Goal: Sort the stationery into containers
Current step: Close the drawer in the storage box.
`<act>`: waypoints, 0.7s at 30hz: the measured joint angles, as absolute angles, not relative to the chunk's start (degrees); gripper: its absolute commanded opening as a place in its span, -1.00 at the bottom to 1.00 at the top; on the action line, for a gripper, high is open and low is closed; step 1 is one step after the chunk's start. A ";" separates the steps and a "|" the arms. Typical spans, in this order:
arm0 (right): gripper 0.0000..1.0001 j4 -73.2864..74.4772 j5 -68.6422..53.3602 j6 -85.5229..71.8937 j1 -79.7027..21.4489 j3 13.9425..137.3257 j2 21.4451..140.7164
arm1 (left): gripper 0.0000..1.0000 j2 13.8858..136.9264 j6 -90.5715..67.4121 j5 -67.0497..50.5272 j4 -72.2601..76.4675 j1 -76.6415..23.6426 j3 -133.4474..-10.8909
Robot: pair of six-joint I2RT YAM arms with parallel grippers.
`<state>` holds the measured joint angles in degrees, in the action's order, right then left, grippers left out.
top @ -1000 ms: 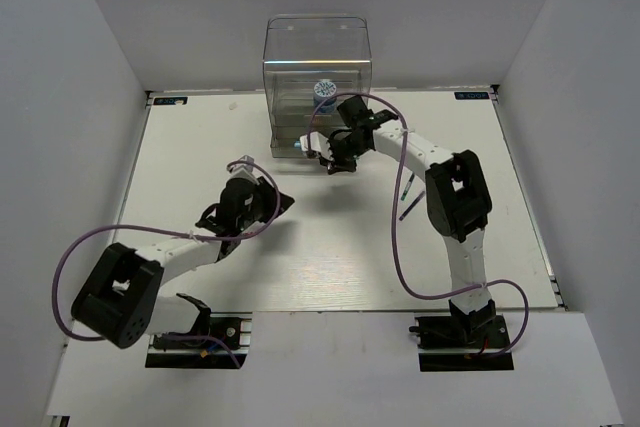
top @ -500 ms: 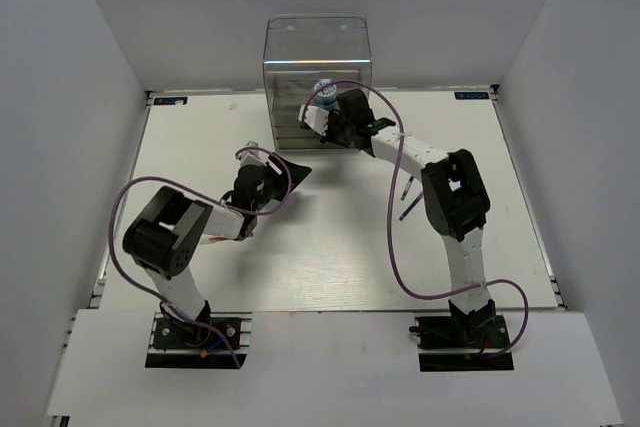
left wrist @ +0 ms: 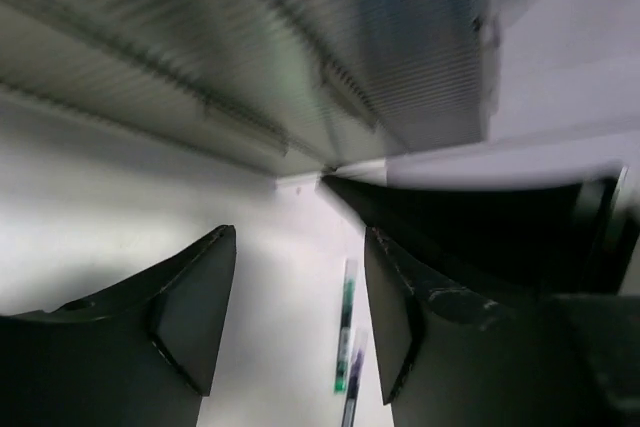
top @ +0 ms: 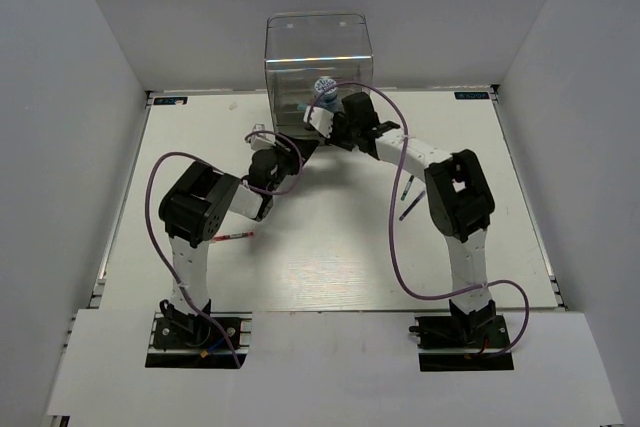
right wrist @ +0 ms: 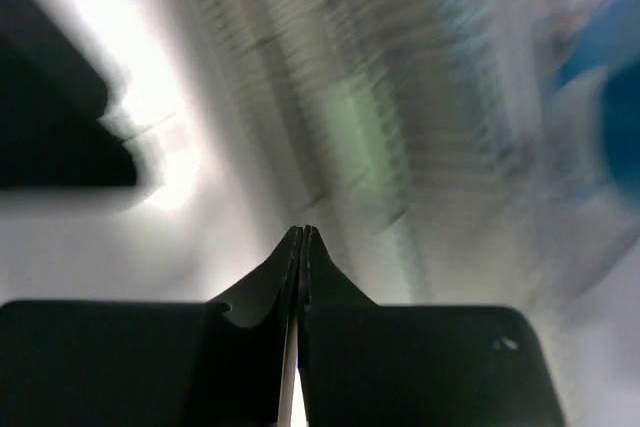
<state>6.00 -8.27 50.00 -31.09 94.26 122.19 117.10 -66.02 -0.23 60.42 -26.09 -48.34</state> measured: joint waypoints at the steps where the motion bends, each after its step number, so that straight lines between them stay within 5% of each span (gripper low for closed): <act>1: -1.00 5.93 -9.41 49.89 -30.83 92.44 120.97 | 0.21 117.73 -66.04 0.08 60.49 -26.09 -49.67; 2: -0.93 6.17 -10.57 49.65 -30.65 90.02 119.04 | 0.17 118.28 -66.11 0.38 60.42 -26.09 -50.76; 3: -0.56 6.20 -11.62 49.28 -30.46 87.26 116.92 | 0.07 118.89 -66.13 0.75 60.58 -26.09 -52.01; 6: -0.35 5.82 -13.72 47.11 -29.58 79.40 110.02 | -0.05 121.27 -66.37 1.61 60.93 -26.09 -54.92; 18: -0.33 3.51 -16.67 40.88 -23.40 58.39 89.84 | 0.00 127.20 -67.48 2.96 55.20 -26.06 -63.11; 21: -0.33 3.49 -16.67 39.75 -21.96 56.90 89.10 | -0.16 128.11 -67.68 3.95 53.80 -26.30 -64.79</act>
